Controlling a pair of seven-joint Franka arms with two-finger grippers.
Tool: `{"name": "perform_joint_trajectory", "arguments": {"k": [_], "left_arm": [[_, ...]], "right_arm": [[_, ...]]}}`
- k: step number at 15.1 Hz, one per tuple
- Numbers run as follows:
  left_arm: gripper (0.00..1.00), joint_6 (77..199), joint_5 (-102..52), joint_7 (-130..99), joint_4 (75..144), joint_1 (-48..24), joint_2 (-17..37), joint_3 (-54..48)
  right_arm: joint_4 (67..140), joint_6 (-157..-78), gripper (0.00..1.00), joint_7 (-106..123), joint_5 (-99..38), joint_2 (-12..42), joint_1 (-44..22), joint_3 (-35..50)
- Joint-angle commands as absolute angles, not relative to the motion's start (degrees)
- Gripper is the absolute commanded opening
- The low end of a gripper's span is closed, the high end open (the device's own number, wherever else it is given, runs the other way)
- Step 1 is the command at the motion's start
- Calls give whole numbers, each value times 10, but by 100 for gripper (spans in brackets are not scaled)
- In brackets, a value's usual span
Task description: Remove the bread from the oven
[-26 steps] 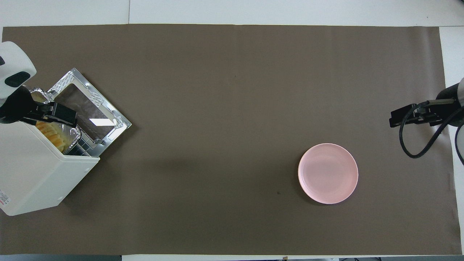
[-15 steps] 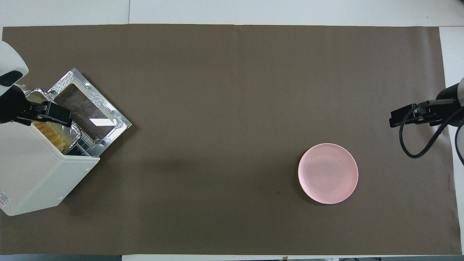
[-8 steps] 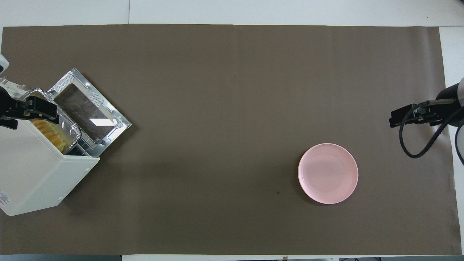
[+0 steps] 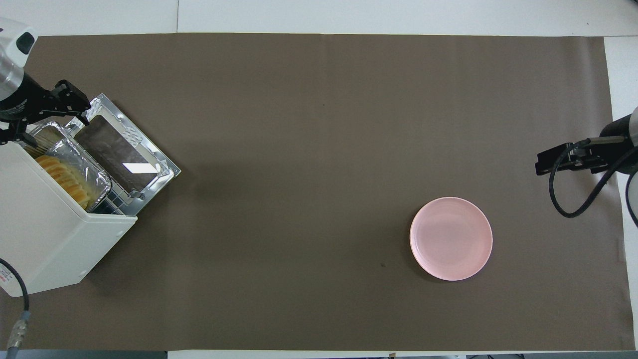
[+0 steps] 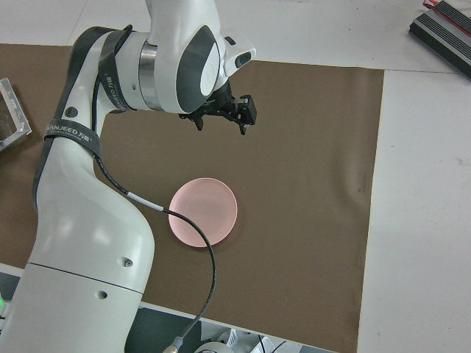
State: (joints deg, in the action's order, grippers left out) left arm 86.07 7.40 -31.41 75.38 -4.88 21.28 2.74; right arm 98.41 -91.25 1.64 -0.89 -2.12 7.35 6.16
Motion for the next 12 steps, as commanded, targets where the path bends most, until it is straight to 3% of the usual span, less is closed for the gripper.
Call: {"name": "perform_joint_trajectory", "arguments": {"k": [1, 4, 7, 12], "left_arm": [[100, 881, 102, -408, 713, -62, 266, 38], [100, 945, 127, -475, 775, -62, 260, 38], [100, 1025, 163, -514, 924, -64, 198, 38], [100, 1076, 167, -542, 995, -63, 171, 36]], "right_arm": [[993, -915, 100, 32, -1, -30, 82, 67], [993, -915, 100, 32, -1, -30, 82, 67], [993, -915, 100, 32, -1, -30, 82, 67], [993, -915, 100, 32, -1, -30, 82, 67]]}}
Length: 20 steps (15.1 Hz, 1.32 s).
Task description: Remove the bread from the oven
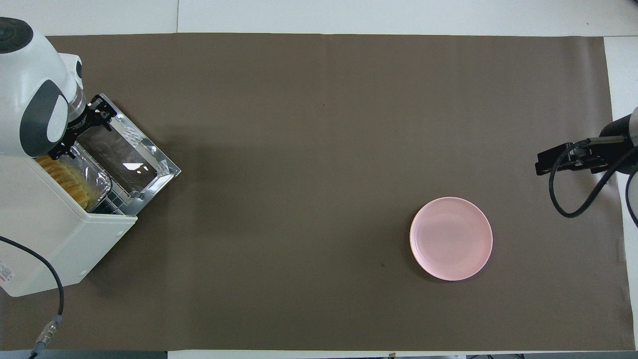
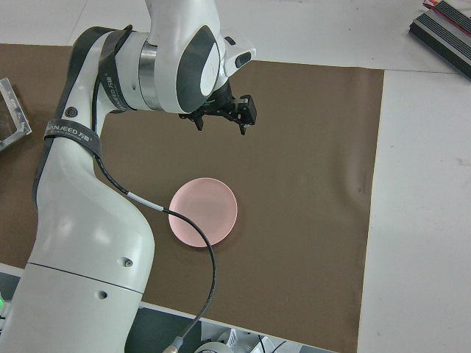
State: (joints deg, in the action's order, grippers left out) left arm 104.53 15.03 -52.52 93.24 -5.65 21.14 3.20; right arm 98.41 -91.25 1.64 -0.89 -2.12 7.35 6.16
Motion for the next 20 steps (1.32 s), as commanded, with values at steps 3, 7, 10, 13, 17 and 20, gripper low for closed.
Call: {"name": "perform_joint_trajectory", "arguments": {"k": [3, 7, 10, 13, 17, 20], "left_arm": [[100, 1118, 168, -523, 1047, -64, 152, 36], [93, 1143, 168, -521, 1063, -58, 147, 35], [75, 1143, 168, -520, 1070, -58, 144, 35], [41, 1143, 168, -516, 1092, -58, 134, 36], [0, 1136, 169, -484, 1092, -58, 133, 36], [0, 1141, 169, -476, 1077, -64, 139, 36]], "right_arm": [[993, -915, 100, 32, -1, -31, 82, 67], [993, -915, 100, 32, -1, -30, 82, 67], [993, -915, 100, 32, -1, -30, 82, 67], [993, -915, 100, 32, -1, -30, 82, 67], [993, -915, 100, 32, -1, -30, 82, 67], [993, -915, 100, 32, -1, -30, 82, 67]]}}
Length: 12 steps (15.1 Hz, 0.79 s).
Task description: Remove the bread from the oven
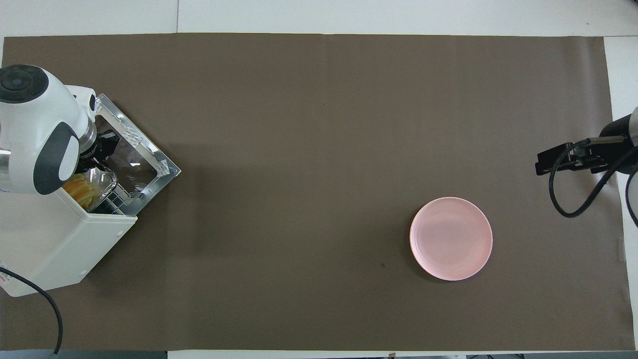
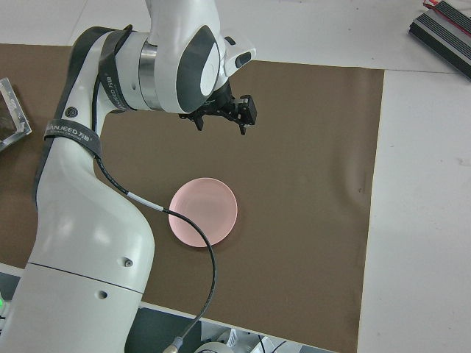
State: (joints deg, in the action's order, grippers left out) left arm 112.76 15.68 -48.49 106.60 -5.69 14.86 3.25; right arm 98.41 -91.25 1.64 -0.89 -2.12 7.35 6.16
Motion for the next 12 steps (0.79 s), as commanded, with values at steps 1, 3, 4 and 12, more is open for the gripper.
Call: {"name": "perform_joint_trajectory", "arguments": {"k": [1, 3, 4, 12], "left_arm": [[0, 1143, 169, -472, 1061, -66, 143, 33], [0, 1145, 159, -466, 1032, -90, 158, 30], [0, 1144, 157, -466, 1030, -114, 158, 30], [0, 1133, 9, -491, 986, -284, 163, 31]], "right_arm": [[993, -915, 100, 32, -1, -30, 82, 67], [993, -915, 100, 32, -1, -30, 82, 67], [993, -915, 100, 32, -1, -31, 82, 67], [993, -915, 100, 32, -1, -30, 82, 67]]}}
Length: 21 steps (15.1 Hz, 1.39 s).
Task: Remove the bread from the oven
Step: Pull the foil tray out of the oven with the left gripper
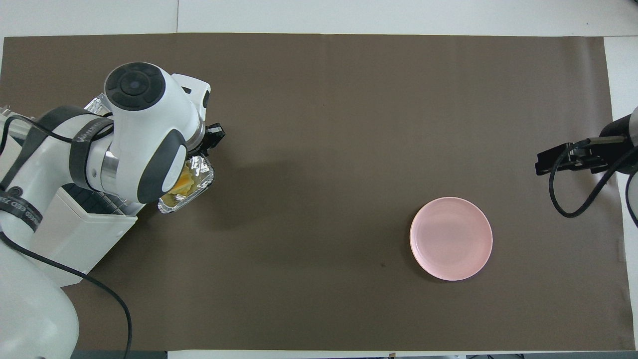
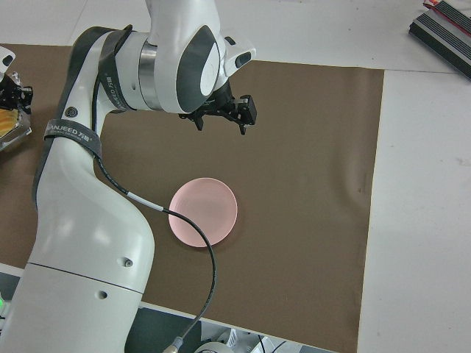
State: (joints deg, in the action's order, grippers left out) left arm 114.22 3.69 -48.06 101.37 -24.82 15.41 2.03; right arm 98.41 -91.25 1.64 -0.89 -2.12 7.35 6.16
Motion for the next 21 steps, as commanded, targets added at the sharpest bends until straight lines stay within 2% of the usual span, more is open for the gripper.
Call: {"name": "perform_joint_trajectory", "arguments": {"k": [1, 4, 8, 13, 18, 21], "left_arm": [[0, 1131, 3, -491, 989, -301, 165, 31], [0, 1121, -3, -492, 980, -335, 167, 31], [0, 1165, -11, -558, 984, -371, 171, 30], [0, 1194, -13, -473, 988, -410, 172, 31], [0, 1215, 26, -417, 997, -435, 172, 29], [0, 1202, 108, -389, 994, -488, 197, 30]], "right_arm": [[993, -915, 100, 32, -1, -30, 82, 67], [993, -915, 100, 32, -1, -30, 82, 66], [993, -915, 100, 32, -1, -30, 82, 67], [993, -915, 100, 32, -1, -30, 82, 67], [993, -915, 100, 32, -1, -30, 82, 67], [993, -915, 100, 32, -1, -30, 82, 67]]}}
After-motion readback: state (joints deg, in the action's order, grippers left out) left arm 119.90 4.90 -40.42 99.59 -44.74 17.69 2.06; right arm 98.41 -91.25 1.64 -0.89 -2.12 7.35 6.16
